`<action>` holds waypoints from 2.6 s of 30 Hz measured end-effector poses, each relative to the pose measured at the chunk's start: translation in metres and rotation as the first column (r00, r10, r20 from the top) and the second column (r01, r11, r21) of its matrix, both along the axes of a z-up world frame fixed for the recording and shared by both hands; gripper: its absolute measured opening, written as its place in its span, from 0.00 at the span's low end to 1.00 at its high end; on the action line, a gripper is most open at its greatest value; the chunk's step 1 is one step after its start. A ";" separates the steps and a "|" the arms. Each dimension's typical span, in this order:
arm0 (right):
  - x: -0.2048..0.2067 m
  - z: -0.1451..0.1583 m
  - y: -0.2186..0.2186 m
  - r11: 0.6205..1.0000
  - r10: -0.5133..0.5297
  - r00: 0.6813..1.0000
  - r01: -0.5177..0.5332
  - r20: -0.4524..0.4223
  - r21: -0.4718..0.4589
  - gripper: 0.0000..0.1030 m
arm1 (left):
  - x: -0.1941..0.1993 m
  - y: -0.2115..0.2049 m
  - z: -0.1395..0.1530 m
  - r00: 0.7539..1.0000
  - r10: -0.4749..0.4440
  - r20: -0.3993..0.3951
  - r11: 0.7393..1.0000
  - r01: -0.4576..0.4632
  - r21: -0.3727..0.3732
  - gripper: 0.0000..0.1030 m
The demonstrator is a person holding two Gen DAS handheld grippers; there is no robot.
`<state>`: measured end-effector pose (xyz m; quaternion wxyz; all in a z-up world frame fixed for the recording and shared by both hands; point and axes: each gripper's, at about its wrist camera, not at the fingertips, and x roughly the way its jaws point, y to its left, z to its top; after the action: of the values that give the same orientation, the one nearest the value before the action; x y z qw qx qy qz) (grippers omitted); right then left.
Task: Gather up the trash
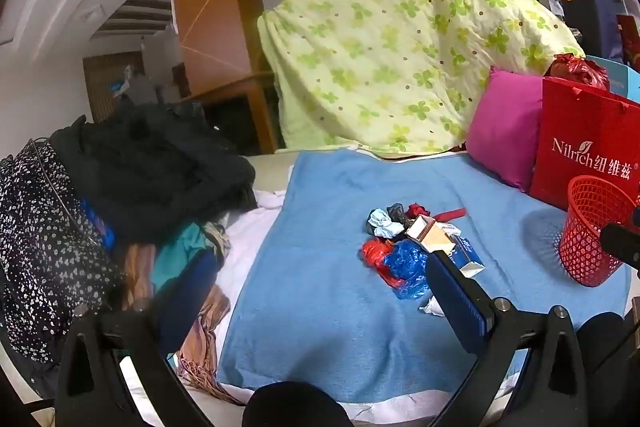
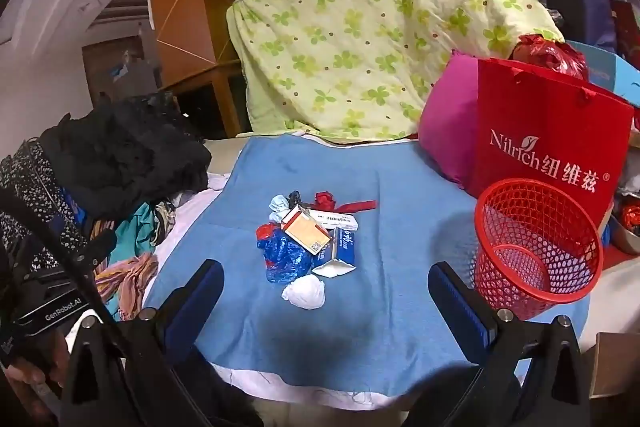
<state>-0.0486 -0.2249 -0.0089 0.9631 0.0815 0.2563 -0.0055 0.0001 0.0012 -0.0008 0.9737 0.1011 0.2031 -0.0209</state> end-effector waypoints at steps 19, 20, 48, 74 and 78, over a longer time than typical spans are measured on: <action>0.003 -0.004 0.002 1.000 0.007 1.000 -0.007 0.002 -0.010 1.00 | 0.003 -0.002 -0.005 1.000 -0.004 -0.030 1.000 0.004 0.012 1.00; 0.003 -0.004 0.002 1.000 0.009 1.000 -0.009 0.003 -0.008 1.00 | 0.003 -0.003 -0.005 0.999 -0.004 -0.036 1.000 0.005 0.014 1.00; 0.018 -0.022 0.010 0.999 0.041 0.996 -0.039 -0.085 0.025 1.00 | 0.022 0.005 -0.030 0.999 0.006 -0.049 1.000 -0.005 0.019 1.00; 0.213 -0.233 0.007 0.934 0.227 0.883 -0.078 -0.410 0.349 0.41 | 0.206 -0.013 -0.140 0.882 -0.231 -0.410 0.959 0.135 -0.250 1.00; 0.198 -0.224 -0.008 0.926 0.228 0.893 -0.076 -0.387 0.370 0.39 | 0.237 -0.046 -0.146 0.841 -0.352 -0.410 0.918 0.224 -0.328 0.98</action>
<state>0.1490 -0.2332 -0.2333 0.8523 0.2255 0.4615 0.0986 0.2370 -0.0448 -0.1463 0.8873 -0.0092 0.4059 -0.2187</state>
